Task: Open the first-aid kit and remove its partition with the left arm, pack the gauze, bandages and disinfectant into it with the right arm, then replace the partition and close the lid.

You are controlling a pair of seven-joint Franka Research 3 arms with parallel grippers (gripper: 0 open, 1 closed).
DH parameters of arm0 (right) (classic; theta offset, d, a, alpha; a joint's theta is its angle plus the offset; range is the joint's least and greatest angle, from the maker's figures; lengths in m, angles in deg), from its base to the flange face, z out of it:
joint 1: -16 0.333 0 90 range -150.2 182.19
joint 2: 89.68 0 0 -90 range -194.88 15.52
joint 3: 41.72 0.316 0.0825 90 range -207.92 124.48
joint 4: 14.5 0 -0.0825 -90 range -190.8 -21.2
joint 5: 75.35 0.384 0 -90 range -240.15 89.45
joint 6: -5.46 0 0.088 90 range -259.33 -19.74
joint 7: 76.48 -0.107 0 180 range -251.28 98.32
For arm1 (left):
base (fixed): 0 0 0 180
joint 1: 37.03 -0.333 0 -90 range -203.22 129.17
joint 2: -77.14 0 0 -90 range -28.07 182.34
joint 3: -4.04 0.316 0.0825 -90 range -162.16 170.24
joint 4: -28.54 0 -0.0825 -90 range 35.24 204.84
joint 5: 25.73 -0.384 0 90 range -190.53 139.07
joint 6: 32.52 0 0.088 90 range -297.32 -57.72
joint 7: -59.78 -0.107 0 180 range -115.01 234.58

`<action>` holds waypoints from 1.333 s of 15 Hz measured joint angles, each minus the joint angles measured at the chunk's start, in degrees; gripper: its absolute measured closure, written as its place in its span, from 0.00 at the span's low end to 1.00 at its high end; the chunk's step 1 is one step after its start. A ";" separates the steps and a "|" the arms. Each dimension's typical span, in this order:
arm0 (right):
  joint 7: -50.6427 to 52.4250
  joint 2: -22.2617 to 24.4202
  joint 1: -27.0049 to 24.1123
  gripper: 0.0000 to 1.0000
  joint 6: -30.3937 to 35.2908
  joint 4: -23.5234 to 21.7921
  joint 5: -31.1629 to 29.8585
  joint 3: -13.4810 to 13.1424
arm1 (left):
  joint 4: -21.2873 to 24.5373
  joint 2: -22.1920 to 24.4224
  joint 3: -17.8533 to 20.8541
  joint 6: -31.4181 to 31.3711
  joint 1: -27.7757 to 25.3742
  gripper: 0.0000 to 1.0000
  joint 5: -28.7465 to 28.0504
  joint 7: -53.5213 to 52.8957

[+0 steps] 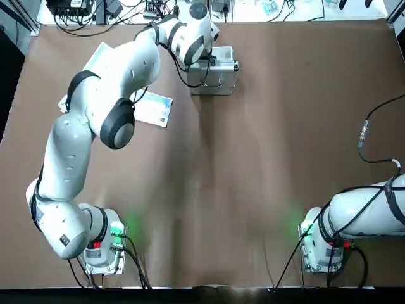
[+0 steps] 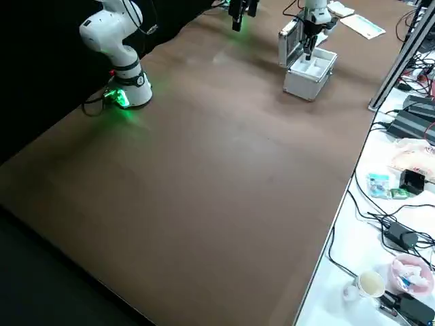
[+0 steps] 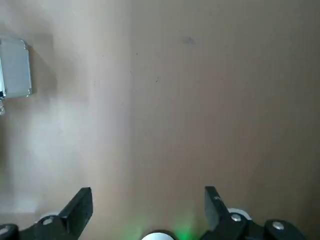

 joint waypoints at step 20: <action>0.00 0.00 0.00 0.01 0.00 0.00 0.00 -0.01 | -1.55 -0.81 2.88 -0.73 1.49 0.31 0.00 0.61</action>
